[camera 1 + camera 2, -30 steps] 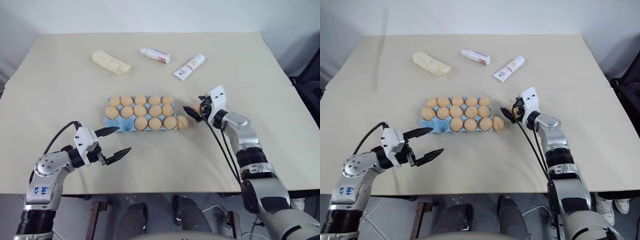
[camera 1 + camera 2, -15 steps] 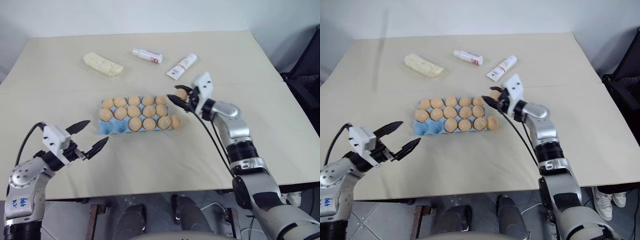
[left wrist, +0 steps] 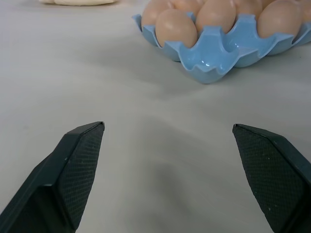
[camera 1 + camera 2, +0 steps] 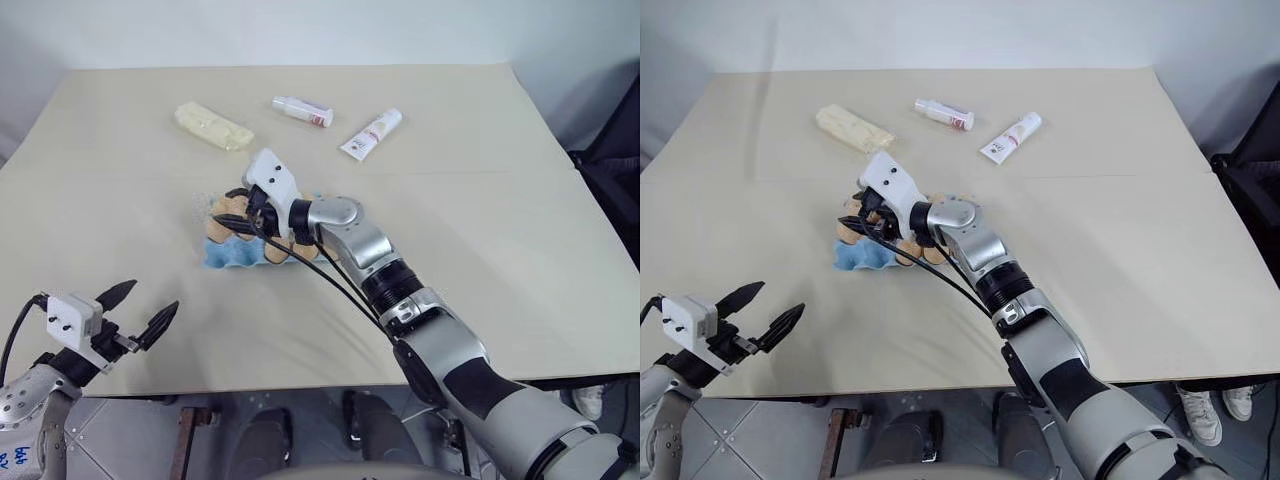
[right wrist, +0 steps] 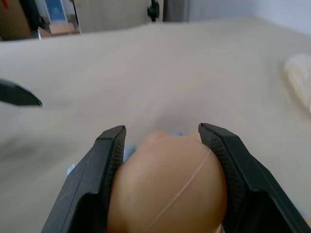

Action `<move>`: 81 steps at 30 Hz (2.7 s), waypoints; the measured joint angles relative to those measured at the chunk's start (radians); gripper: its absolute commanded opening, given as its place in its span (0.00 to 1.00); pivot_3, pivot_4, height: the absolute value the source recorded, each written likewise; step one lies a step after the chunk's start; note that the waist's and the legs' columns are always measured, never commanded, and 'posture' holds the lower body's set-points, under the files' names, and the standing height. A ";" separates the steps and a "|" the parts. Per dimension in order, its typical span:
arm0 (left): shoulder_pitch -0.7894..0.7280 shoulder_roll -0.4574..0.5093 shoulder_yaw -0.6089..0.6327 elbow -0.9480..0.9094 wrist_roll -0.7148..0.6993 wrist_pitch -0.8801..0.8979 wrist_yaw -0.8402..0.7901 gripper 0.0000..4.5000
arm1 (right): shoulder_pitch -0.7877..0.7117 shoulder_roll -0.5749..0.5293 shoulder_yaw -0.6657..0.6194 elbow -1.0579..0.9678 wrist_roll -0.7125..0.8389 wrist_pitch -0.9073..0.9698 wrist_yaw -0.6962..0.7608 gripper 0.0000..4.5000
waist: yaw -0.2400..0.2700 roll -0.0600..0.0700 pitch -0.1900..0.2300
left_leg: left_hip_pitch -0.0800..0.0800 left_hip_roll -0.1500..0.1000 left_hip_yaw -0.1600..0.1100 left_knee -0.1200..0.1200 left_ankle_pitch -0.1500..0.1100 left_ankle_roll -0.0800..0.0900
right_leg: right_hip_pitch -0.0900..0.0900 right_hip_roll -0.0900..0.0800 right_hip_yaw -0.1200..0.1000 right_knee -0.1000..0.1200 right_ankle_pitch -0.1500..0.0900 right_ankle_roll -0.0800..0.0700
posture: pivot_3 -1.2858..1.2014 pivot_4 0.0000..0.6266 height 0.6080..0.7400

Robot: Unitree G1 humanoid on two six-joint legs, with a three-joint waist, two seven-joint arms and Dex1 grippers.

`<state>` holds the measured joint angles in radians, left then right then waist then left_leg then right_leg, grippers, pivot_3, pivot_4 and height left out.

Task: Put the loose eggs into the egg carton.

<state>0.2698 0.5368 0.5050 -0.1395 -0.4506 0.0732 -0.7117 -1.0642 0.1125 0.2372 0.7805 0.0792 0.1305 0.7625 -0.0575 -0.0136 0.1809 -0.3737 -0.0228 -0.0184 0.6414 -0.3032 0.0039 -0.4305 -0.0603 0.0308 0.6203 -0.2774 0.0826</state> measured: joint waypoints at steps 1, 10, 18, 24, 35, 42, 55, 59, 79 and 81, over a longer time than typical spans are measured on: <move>0.000 -0.001 0.000 -0.003 0.000 -0.001 0.000 1.00 | 0.000 0.000 0.000 0.005 -0.001 0.000 0.001 0.69 | -0.001 0.000 0.000 | 0.000 0.000 0.000 -0.001 0.000 0.000 | 0.000 0.000 0.000 0.000 0.000 0.000 | 0.52 0.24 1.00; -0.042 -0.005 -0.023 -0.004 0.000 -0.003 0.002 1.00 | 0.089 -0.003 0.042 -0.140 0.005 0.058 0.091 0.99 | -0.001 -0.001 0.000 | -0.006 0.001 0.002 -0.008 0.001 -0.002 | -0.012 0.001 0.000 0.002 -0.001 -0.002 | 0.52 0.24 1.00; -0.141 -0.002 -0.135 -0.001 0.023 -0.001 -0.026 1.00 | 0.285 -0.193 -0.018 -0.551 0.083 0.181 0.120 0.99 | 0.020 -0.002 -0.001 | -0.012 0.000 0.000 -0.002 0.001 -0.001 | -0.014 0.000 -0.002 0.002 0.000 0.000 | 0.52 0.24 1.00; -0.233 0.025 -0.249 0.013 0.046 -0.003 -0.101 1.00 | 0.556 -0.431 -0.156 -0.856 0.151 0.233 0.129 0.99 | 0.032 -0.002 -0.001 | -0.013 0.000 0.001 0.002 0.000 0.000 | -0.014 0.001 -0.002 0.000 0.000 0.000 | 0.52 0.24 1.00; -0.449 0.051 -0.403 0.140 0.082 -0.042 -0.255 1.00 | 1.087 -0.633 -0.424 -0.942 0.185 -0.020 0.149 0.99 | 0.019 -0.003 0.001 | 0.008 0.003 0.008 0.005 0.002 0.001 | 0.007 0.005 0.004 0.001 0.003 0.002 | 0.52 0.24 1.00; -0.481 0.052 -0.409 0.190 0.080 -0.048 -0.287 1.00 | 0.956 -0.636 -0.353 -0.814 0.155 -0.071 0.144 0.99 | 0.020 -0.004 0.004 | 0.019 0.008 0.009 0.006 0.003 0.001 | 0.021 0.008 0.005 -0.009 0.004 -0.003 | 0.52 0.24 1.00; -0.353 0.066 -0.356 0.099 0.071 -0.033 -0.242 1.00 | 0.532 -0.587 -0.147 -0.341 0.084 -0.167 0.294 0.99 | 0.029 -0.004 0.004 | -0.002 0.008 0.006 0.005 -0.001 -0.002 | 0.000 0.007 0.000 -0.008 0.005 -0.001 | 0.52 0.24 1.00; -0.303 0.068 -0.335 0.043 0.067 -0.027 -0.218 1.00 | 0.423 -0.529 -0.122 -0.179 0.056 -0.250 0.306 0.99 | 0.026 -0.004 0.004 | 0.000 0.008 0.006 0.004 -0.001 -0.002 | 0.001 0.007 0.001 -0.006 0.005 -0.001 | 0.52 0.24 1.00; -0.243 0.069 -0.268 0.011 0.063 -0.017 -0.160 1.00 | 0.500 -0.595 -0.129 -0.335 0.085 -0.240 0.393 0.47 | 0.026 -0.004 0.004 | 0.001 0.008 0.006 0.005 -0.001 -0.002 | 0.001 0.006 0.001 -0.006 0.005 -0.001 | 0.52 0.24 1.00; -0.214 0.068 -0.245 0.021 0.062 -0.020 -0.152 1.00 | 0.515 -0.608 -0.125 -0.446 0.120 -0.160 0.420 0.47 | 0.019 -0.004 0.004 | 0.001 0.008 0.007 0.004 -0.001 -0.002 | 0.001 0.007 0.002 -0.004 0.005 -0.001 | 0.52 0.24 1.00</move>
<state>0.0555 0.6052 0.2603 -0.1189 -0.3886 0.0528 -0.8633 -0.5489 -0.4956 0.1118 0.3350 0.1994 -0.0296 1.1823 -0.0387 -0.0172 0.1851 -0.3722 -0.0144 -0.0115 0.6458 -0.3039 0.0021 -0.4294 -0.0535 0.0325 0.6161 -0.2726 0.0814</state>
